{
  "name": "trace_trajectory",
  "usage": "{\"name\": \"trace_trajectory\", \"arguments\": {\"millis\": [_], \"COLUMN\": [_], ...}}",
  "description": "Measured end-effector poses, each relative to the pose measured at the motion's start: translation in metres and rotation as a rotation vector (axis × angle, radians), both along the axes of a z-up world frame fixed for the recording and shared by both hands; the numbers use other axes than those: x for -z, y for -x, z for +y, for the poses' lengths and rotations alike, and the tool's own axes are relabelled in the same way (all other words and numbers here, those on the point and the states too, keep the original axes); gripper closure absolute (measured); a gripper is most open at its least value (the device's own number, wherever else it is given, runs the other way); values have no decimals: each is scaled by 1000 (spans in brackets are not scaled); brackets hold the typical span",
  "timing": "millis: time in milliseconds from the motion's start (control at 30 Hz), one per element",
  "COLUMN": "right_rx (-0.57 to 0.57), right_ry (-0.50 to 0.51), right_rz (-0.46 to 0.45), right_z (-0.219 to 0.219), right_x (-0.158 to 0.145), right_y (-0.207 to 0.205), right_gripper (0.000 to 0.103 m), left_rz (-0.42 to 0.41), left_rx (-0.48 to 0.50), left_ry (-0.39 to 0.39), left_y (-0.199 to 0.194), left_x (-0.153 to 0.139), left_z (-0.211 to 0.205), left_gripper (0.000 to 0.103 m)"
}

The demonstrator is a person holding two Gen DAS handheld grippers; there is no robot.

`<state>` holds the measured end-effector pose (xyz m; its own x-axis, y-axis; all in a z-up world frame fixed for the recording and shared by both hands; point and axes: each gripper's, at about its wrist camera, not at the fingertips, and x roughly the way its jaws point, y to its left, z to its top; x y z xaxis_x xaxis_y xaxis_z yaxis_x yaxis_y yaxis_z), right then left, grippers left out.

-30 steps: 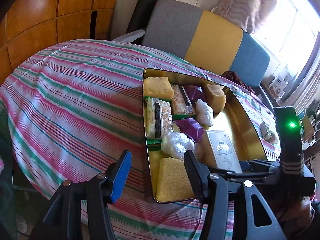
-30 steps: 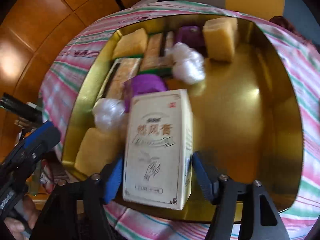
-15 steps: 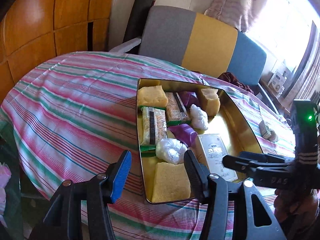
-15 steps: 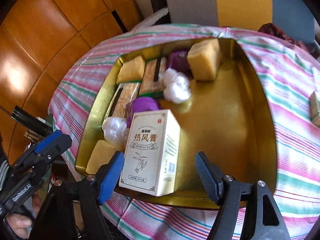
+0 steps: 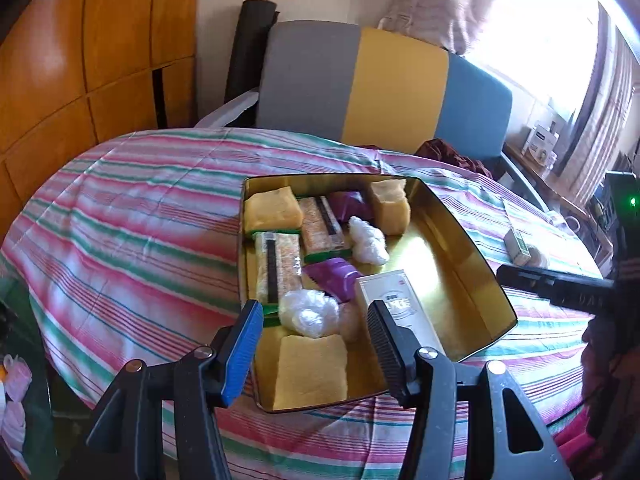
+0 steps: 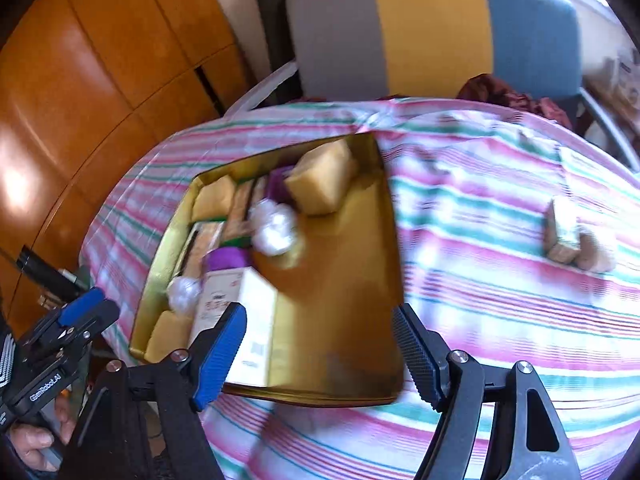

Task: Organize objects
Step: 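Move the left gripper to the small green box and grasp it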

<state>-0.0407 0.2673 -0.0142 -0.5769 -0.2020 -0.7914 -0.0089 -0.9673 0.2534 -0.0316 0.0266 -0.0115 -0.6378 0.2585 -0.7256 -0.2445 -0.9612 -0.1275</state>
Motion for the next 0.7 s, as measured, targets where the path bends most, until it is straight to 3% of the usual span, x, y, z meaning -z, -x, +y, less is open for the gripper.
{"name": "trace_trajectory", "arguments": {"millis": [467, 700], "right_rx": [281, 517], "right_ry": [-138, -139], "right_rz": [47, 70], "right_z": [145, 227], "right_x": [-13, 14], "right_y": [-16, -33], "right_gripper": [27, 27], "left_rz": [38, 56], "left_rx": [137, 215], "left_ry": [74, 112], "left_y": [1, 4], "left_x": [-15, -21], "left_z": [68, 112], "left_gripper": [48, 48]}}
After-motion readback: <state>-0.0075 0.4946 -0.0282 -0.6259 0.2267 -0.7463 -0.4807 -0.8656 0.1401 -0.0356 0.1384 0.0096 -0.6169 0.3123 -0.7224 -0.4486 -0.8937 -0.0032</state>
